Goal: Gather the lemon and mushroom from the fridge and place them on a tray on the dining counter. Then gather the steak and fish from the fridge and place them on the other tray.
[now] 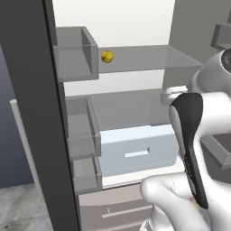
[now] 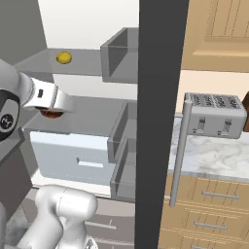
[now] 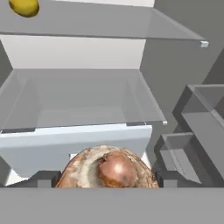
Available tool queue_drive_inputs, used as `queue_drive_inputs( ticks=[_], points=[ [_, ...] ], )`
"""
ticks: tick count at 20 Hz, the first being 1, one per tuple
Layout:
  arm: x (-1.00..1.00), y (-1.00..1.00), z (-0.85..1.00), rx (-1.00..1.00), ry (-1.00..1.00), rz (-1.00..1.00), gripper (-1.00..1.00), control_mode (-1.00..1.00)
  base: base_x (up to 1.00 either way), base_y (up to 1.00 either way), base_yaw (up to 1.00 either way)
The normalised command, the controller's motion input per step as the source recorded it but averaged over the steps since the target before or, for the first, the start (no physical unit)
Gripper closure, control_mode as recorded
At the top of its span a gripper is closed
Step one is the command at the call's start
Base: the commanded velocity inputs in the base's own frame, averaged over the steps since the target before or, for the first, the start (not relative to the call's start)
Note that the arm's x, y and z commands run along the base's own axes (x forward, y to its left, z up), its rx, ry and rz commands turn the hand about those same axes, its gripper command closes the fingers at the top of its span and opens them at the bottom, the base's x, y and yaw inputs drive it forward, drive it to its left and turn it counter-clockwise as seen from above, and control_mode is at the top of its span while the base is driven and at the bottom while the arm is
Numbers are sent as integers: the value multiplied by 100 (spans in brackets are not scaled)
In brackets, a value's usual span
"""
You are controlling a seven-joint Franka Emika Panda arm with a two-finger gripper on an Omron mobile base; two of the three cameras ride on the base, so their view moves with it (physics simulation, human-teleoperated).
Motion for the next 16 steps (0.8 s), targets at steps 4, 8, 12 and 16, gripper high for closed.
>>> queue_drive_inputs(
  ticks=[4,8,12,16],
  points=[
    [-8,10,-45,-5,13,1,100,-100,0,0,0],
    [0,0,0,0,0,0,100,100,-69,3,0],
    [0,0,0,0,0,0,100,100,-100,0,0],
    [0,0,0,0,0,0,100,100,-100,-8,-8]
  ],
)
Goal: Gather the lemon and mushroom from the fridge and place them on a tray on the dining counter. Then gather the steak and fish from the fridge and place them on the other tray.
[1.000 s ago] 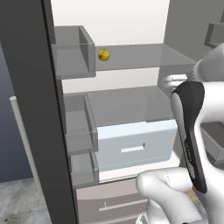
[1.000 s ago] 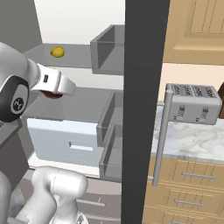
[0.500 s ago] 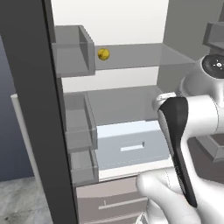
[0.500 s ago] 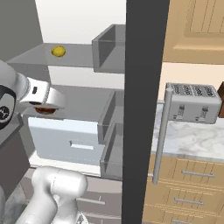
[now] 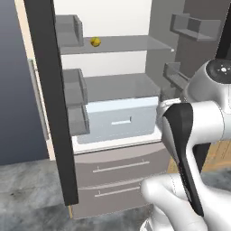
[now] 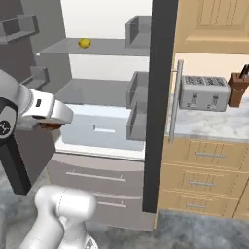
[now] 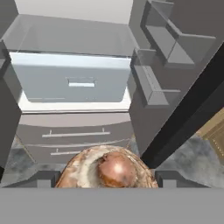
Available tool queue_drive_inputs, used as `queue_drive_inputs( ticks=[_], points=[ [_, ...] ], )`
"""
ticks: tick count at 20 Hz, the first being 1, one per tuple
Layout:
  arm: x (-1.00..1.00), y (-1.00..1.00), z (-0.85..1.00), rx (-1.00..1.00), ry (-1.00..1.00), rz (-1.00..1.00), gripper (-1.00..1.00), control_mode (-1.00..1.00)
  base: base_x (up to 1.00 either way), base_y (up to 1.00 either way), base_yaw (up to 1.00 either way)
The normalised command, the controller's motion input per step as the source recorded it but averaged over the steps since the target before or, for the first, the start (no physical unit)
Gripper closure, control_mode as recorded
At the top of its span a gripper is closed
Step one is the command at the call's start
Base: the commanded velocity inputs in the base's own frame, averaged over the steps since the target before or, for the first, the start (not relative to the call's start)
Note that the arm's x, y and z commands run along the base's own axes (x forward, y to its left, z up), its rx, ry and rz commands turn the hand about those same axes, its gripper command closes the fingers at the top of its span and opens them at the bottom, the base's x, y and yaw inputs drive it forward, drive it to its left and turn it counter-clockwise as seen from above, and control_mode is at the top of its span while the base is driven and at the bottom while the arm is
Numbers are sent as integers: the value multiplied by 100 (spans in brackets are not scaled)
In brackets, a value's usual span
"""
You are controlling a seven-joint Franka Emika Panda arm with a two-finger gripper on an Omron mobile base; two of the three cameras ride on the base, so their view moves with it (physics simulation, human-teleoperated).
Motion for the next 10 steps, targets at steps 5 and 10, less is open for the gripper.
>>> queue_drive_inputs(
  ticks=[5,10],
  points=[
    [0,0,0,0,0,0,100,100,-100,-30,-23],
    [0,0,0,0,0,0,100,100,-73,-39,-41]
  ],
)
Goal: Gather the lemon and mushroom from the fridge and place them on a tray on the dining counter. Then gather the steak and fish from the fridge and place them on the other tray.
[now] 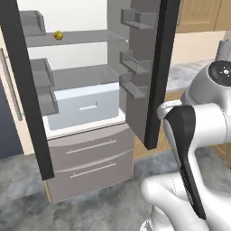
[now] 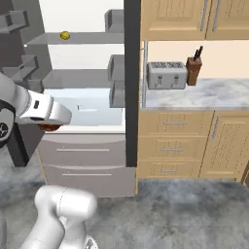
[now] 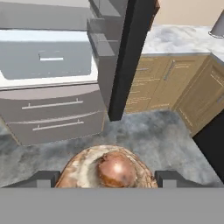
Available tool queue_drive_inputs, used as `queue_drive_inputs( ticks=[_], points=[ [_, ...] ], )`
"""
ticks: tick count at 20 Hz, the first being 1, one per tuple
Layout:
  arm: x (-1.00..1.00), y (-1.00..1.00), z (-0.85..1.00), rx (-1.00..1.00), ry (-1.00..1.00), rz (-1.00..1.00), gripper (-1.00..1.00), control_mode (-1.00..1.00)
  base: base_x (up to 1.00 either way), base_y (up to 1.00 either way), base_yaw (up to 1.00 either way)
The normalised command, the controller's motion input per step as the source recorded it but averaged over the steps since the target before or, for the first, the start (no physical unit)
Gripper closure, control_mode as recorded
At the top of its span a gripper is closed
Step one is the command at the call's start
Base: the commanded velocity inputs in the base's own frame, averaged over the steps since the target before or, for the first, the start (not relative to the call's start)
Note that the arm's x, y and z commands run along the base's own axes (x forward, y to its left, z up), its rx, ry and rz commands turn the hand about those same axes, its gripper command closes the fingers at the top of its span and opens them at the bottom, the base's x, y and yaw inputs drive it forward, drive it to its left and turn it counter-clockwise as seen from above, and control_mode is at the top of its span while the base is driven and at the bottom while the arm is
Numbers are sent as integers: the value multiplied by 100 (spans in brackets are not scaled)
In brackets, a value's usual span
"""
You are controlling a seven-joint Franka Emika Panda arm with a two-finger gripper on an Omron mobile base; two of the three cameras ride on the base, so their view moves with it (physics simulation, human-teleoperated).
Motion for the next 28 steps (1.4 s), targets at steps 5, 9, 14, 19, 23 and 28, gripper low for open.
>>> queue_drive_inputs(
  ticks=[5,9,14,19,23,28],
  points=[
    [0,0,0,0,0,0,100,100,-54,-35,-49],
    [0,0,0,0,0,0,100,100,-46,-50,-48],
    [0,0,0,0,0,0,100,100,-28,-77,-43],
    [0,0,0,0,0,0,100,100,6,-58,-39],
    [0,0,0,0,0,0,100,100,33,-43,-40],
    [0,0,0,0,0,0,100,100,24,-69,-34]
  ],
)
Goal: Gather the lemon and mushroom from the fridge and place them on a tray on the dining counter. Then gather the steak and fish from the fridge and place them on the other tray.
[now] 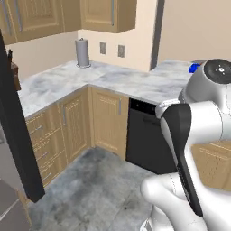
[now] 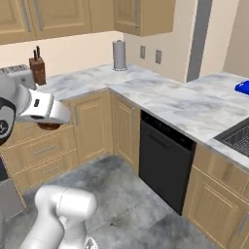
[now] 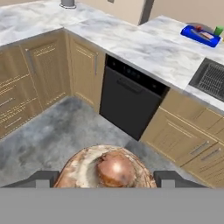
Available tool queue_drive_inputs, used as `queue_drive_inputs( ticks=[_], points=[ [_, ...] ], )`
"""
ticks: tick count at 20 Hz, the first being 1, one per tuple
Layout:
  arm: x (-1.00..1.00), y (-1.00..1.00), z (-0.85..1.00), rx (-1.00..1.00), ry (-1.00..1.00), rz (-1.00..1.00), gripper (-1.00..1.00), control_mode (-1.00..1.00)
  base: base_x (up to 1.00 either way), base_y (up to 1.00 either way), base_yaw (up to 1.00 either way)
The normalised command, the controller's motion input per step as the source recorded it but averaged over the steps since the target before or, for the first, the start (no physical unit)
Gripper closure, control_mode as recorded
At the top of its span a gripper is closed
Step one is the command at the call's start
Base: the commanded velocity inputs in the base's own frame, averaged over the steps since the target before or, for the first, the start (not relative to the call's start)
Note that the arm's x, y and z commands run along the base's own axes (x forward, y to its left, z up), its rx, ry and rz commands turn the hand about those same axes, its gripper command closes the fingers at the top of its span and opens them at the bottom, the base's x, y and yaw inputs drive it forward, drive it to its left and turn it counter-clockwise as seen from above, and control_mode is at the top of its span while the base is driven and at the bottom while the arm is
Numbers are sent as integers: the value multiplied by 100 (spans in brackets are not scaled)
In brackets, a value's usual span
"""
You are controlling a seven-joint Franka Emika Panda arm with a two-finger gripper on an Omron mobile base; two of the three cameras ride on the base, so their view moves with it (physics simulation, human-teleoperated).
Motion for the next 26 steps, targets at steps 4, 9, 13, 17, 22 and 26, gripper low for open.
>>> queue_drive_inputs(
  ticks=[4,9,13,17,22,26],
  points=[
    [0,0,0,0,0,0,100,100,0,-100,-16],
    [0,0,0,0,0,0,100,100,0,-100,-11],
    [0,0,0,0,0,0,100,100,-15,-100,-9],
    [0,0,0,0,0,0,100,100,-76,-100,-3],
    [0,0,0,0,0,0,100,100,-79,-100,-4],
    [0,0,0,0,0,0,100,100,-68,-100,-4]
  ],
)
